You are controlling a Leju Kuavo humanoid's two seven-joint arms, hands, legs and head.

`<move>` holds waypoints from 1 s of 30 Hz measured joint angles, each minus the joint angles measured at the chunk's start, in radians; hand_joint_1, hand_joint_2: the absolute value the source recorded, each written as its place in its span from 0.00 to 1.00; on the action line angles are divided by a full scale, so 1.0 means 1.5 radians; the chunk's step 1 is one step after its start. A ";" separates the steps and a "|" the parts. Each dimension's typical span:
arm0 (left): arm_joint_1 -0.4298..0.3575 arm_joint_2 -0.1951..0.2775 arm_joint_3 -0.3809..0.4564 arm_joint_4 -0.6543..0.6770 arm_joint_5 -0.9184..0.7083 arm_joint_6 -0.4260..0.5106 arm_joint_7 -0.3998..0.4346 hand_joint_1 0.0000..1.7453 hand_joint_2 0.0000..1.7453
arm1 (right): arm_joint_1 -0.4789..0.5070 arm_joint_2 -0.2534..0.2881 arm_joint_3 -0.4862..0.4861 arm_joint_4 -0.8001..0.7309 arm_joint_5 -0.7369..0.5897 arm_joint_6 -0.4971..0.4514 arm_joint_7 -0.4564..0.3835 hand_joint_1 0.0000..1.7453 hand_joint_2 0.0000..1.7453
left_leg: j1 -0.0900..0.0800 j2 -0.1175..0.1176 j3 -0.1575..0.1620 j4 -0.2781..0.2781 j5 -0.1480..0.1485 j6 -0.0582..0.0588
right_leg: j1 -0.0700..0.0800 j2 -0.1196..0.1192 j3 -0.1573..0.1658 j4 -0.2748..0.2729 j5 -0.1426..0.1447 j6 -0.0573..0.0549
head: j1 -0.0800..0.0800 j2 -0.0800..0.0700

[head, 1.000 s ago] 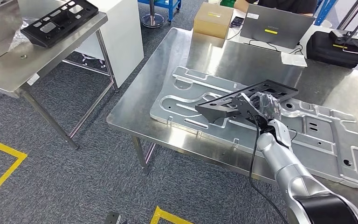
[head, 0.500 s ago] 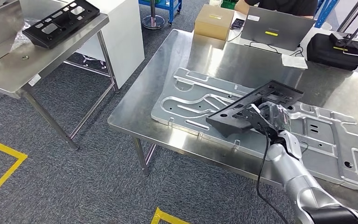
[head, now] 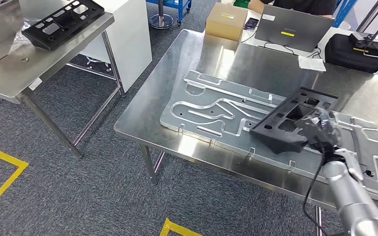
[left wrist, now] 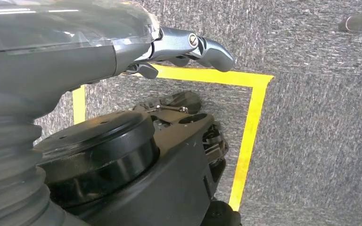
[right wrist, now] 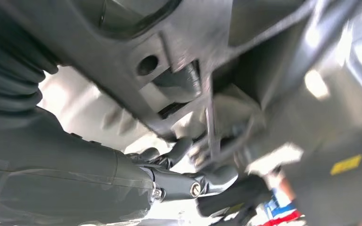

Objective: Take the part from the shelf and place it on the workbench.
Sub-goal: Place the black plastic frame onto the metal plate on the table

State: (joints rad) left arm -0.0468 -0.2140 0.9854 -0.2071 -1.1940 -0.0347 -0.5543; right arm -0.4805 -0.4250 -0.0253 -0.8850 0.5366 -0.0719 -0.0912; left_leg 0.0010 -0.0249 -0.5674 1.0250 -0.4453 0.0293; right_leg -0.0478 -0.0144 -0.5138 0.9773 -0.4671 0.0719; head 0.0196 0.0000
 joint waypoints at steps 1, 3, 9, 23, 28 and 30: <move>0.001 0.000 0.000 0.000 0.000 0.000 0.000 0.00 1.00 | -0.003 -0.022 -0.012 -0.019 -0.018 0.017 0.010 0.00 0.00 | -0.001 0.000 -0.002 0.000 0.001 0.001 | -0.001 0.000 -0.001 0.000 0.000 0.001 | 0.000 0.000; 0.002 0.000 0.000 0.000 0.000 -0.001 0.000 0.00 1.00 | -0.014 -0.068 -0.034 -0.055 -0.053 0.049 0.032 0.00 0.00 | -0.002 0.000 -0.006 0.000 0.002 0.002 | -0.002 0.000 -0.005 0.001 0.002 0.003 | 0.000 0.000; 0.003 0.000 0.000 0.000 0.000 -0.003 0.000 0.00 1.00 | -0.077 -0.189 -0.068 -0.134 -0.124 0.114 0.082 0.00 0.00 | -0.005 0.001 -0.012 0.000 0.003 0.004 | -0.005 0.001 -0.013 0.002 0.003 0.006 | 0.000 0.000; 0.001 -0.001 0.002 0.000 -0.006 -0.007 -0.003 0.00 1.00 | -0.103 -0.261 -0.076 -0.187 -0.168 0.122 0.102 0.00 0.00 | -0.005 0.001 -0.012 0.000 0.002 0.004 | -0.005 0.001 -0.013 0.002 0.003 0.007 | 0.000 0.000; 0.000 -0.006 0.003 0.000 -0.009 -0.009 -0.007 0.00 1.00 | -0.088 -0.310 -0.092 -0.204 -0.223 0.140 0.112 0.00 0.00 | -0.005 0.001 -0.012 0.000 0.002 0.004 | -0.005 0.000 -0.013 0.002 0.002 0.007 | 0.000 0.000; 0.000 -0.009 0.003 0.000 -0.010 -0.008 -0.008 0.00 1.00 | -0.050 -0.324 -0.116 -0.210 -0.237 0.135 0.102 0.00 0.00 | -0.005 0.001 -0.012 0.000 0.002 0.004 | -0.005 0.000 -0.013 0.002 0.002 0.007 | 0.000 0.000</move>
State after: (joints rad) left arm -0.0474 -0.2270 0.9893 -0.2071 -1.2090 -0.0463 -0.5665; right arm -0.5551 -0.9106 -0.1988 -1.2005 0.1818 0.1301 0.0611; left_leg -0.0058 -0.0239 -0.5861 1.0247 -0.4426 0.0352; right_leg -0.0547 -0.0140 -0.5333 0.9797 -0.4640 0.0816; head 0.0196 0.0000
